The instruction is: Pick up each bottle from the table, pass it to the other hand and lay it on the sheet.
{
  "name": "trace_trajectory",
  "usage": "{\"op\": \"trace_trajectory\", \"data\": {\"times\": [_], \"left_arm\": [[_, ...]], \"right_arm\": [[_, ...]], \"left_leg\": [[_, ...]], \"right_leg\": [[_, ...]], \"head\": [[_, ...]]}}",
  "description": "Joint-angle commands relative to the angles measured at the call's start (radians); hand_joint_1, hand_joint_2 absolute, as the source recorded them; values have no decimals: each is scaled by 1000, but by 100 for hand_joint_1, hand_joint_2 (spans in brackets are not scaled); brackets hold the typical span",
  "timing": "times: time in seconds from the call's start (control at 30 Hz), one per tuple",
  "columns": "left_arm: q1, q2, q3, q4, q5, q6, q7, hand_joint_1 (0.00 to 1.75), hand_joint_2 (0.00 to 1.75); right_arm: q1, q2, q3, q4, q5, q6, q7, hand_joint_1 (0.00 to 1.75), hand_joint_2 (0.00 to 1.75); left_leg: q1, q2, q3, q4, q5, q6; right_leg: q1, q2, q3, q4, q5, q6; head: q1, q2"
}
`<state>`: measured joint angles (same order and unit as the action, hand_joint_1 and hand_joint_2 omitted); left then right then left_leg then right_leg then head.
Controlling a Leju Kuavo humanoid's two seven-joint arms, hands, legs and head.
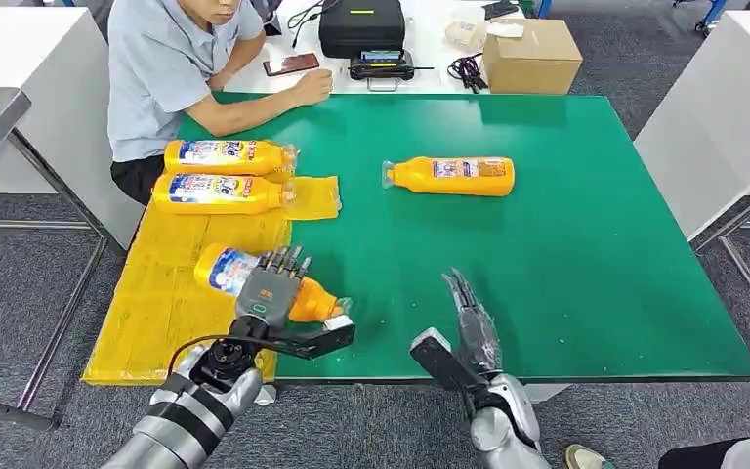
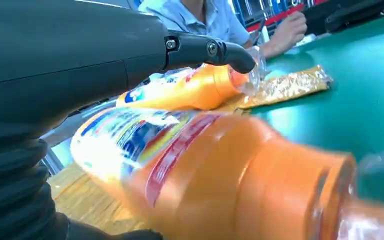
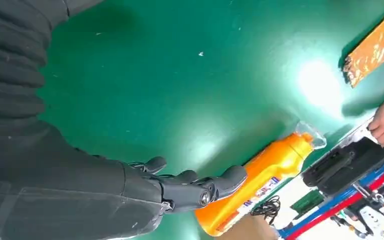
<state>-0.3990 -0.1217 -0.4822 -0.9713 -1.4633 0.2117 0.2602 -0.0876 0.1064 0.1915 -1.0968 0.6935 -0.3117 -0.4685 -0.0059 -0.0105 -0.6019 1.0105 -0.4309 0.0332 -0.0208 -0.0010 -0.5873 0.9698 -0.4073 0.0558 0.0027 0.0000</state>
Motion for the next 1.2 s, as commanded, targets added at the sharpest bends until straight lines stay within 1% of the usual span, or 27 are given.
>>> {"op": "trace_trajectory", "data": {"times": [0.03,0.13,0.2,0.23,0.3,0.33,0.37,0.4,0.5,0.53,0.57,0.6,0.67,0.73,0.77,0.8,0.87,0.9,0.93,0.97,1.0,1.03,1.07,1.1,1.13,1.17,1.2], "left_arm": [[-10,40,-25,-20,2,-13,9,0,175],[11,47,-28,-55,0,5,-2,0,175],[14,47,-29,-62,1,11,-6,0,175],[27,45,-25,-85,17,35,-20,0,175],[50,49,-25,-122,77,71,-83,0,175],[74,44,-16,-149,151,91,-141,0,175],[92,48,-12,-167,178,102,-158,0,175],[127,56,-14,-204,223,138,-206,0,175],[140,61,-18,-215,224,139,-207,0,175],[152,52,-7,-229,281,155,-241,0,175],[187,49,12,-252,369,180,-296,0,175],[211,49,18,-277,393,206,-319,0,175],[286,39,40,-351,523,234,-401,0,175],[333,33,43,-417,614,247,-467,0,175],[359,23,50,-454,686,249,-504,0,175],[379,19,45,-490,731,244,-535,0,175],[411,9,36,-547,820,224,-565,0,175],[420,11,27,-569,842,220,-576,0,175],[422,11,24,-574,844,220,-576,0,175],[422,11,21,-579,848,220,-576,0,175],[423,7,22,-585,887,213,-587,0,175],[421,7,20,-591,907,209,-594,0,175],[423,5,21,-599,918,211,-598,0,175],[424,0,21,-606,928,216,-603,0,175],[426,-3,22,-609,937,219,-607,0,175],[426,-3,21,-610,937,219,-607,0,175],[425,-4,20,-610,937,219,-607,0,175]], "right_arm": [[-5,-10,-28,-4,0,0,4,0,175],[5,-13,-34,-16,1,0,4,0,175],[7,-13,-34,-17,1,-1,3,0,175],[8,-13,-33,-18,2,0,1,0,175],[12,-14,-31,-24,-5,-2,-7,0,175],[18,-12,-36,-37,-33,5,-20,0,175],[23,-14,-41,-50,-53,11,-30,0,175],[35,-20,-46,-83,-77,14,-39,0,175],[40,-24,-48,-101,-83,18,-37,0,175],[44,-26,-47,-111,-85,19,-37,0,175],[60,-32,-52,-148,-97,10,-43,0,175],[73,-38,-54,-177,-99,4,-44,0,175],[120,-58,-63,-275,-93,-16,-44,0,175],[158,-77,-68,-337,-39,-68,-33,0,175],[179,-86,-71,-360,15,-110,-16,0,175],[200,-100,-69,-380,70,-148,1,0,175],[233,-131,-75,-389,191,-214,58,0,175],[245,-148,-78,-389,232,-236,80,0,175],[248,-155,-81,-388,229,-239,77,0,175],[251,-162,-85,-382,231,-242,76,0,175],[250,-174,-91,-370,289,-255,104,0,175],[252,-201,-94,-359,347,-258,141,0,175],[253,-218,-102,-352,369,-259,154,0,175],[253,-238,-110,-342,378,-250,162,0,175],[251,-247,-114,-338,404,-250,173,0,175],[252,-251,-118,-339,403,-251,172,0,175],[251,-253,-120,-339,402,-252,172,0,175]], "left_leg": [[1,2,2,0,-1,-2],[2,2,3,0,-2,-2],[1,1,1,0,-1,-1],[1,1,3,0,-2,-2],[1,2,3,0,-2,-2],[1,2,2,0,-2,-2],[2,3,3,0,-3,-3],[1,2,2,0,-2,-2],[0,2,1,0,-1,-1],[1,3,3,0,-3,-2],[1,2,1,0,-2,-2],[1,2,1,0,-2,-2],[1,2,1,0,-2,-2],[0,2,1,0,-3,-2],[1,2,2,1,-4,-2],[0,0,-1,0,-3,-1],[1,0,1,1,-5,-2],[0,-1,-2,1,-3,-1],[1,-2,0,1,-4,-1],[0,-2,-2,0,-3,-1],[1,-1,0,1,-4,-2],[0,0,-2,0,-3,0],[1,-1,0,1,-5,-1],[0,-1,-2,0,-3,-1],[1,0,0,1,-4,-1],[0,0,-2,0,-3,-1],[0,0,0,1,-4,-1]], "right_leg": [[1,1,2,0,-1,-2],[2,1,3,0,-1,-3],[1,1,1,0,-1,-2],[2,1,3,0,-1,-3],[2,1,3,0,-2,-3],[1,1,2,-1,-1,-3],[2,2,3,-1,-2,-3],[1,1,2,-1,-1,-2],[0,1,0,0,-1,-2],[1,2,2,0,-2,-3],[1,1,1,-1,-1,-2],[1,1,1,-1,-1,-2],[1,1,1,0,-2,-2],[1,1,1,0,-2,-2],[1,1,2,0,-3,-3],[0,0,-1,0,-2,-2],[2,-1,2,0,-4,-2],[1,-2,-1,0,-3,-1],[1,-3,0,0,-4,-2],[1,-2,-1,-1,-3,-1],[1,-2,1,-1,-4,-2],[0,-1,-2,-1,-2,-1],[1,-2,0,-1,-3,-2],[1,-1,-2,-1,-2,-1],[1,-1,0,-1,-2,-2],[0,-1,-2,-1,-2,-1],[1,-1,0,-1,-2,-2]], "head": [[0,0],[0,0],[0,0],[0,0],[0,0],[0,0],[0,0],[0,0],[0,0],[0,0],[0,0],[0,0],[0,0],[0,0],[0,0],[0,0],[0,0],[0,0],[0,0],[0,0],[0,0],[0,0],[0,0],[0,0],[0,0],[0,0],[0,0]]}}
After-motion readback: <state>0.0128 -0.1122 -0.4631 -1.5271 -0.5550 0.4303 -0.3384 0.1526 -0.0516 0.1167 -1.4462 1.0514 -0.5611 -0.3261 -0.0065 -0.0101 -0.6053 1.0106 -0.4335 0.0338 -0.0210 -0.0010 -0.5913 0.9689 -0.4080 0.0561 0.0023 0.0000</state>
